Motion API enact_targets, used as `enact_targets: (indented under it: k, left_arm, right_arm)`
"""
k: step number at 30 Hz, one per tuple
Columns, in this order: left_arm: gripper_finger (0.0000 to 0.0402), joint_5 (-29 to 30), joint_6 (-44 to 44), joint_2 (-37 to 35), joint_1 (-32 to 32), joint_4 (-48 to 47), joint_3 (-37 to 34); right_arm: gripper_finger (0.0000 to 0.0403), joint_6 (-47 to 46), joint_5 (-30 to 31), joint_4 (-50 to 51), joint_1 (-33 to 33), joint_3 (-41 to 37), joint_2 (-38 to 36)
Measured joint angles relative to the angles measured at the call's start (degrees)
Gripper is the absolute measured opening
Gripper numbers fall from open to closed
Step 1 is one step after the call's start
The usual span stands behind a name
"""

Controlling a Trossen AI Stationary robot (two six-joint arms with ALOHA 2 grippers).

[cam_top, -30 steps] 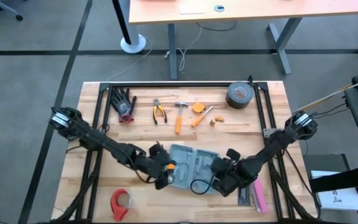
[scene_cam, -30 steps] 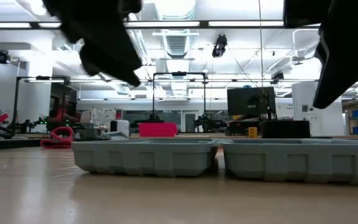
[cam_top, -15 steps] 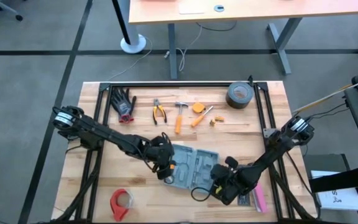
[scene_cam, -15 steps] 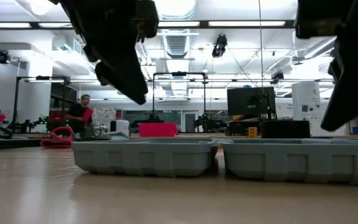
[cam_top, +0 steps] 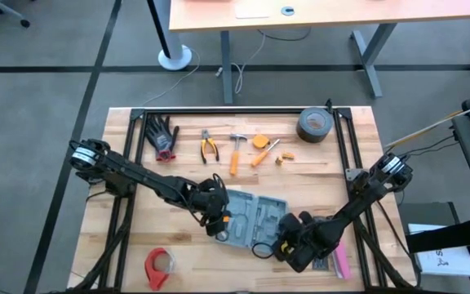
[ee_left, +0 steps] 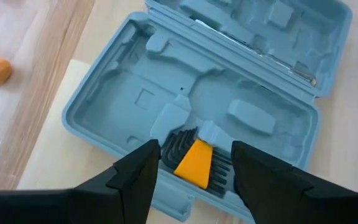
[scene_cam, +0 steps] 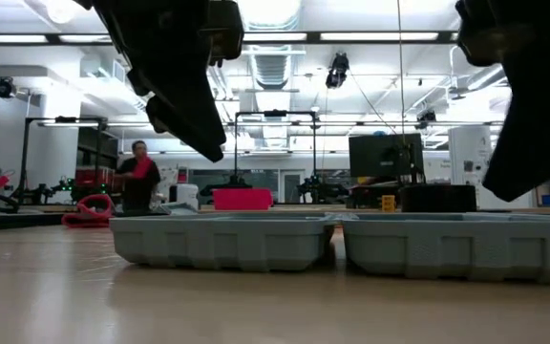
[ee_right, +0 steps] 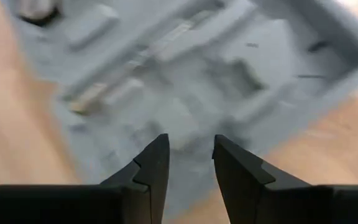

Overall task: Prefit tool cases
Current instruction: Remove the flathead screwdriver from the gray tool box

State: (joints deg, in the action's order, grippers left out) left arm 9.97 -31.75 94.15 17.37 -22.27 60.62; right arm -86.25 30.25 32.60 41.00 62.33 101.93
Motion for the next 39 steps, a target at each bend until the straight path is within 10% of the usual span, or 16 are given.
enact_targets:
  k: [39]
  left_arm:
    - [0.0194, 1.3, -11.1, 5.1, 11.2, 2.4, -3.6]
  right_arm:
    - [0.0183, 3.7, -15.8, -23.4, -11.0, 2.2, 6.0]
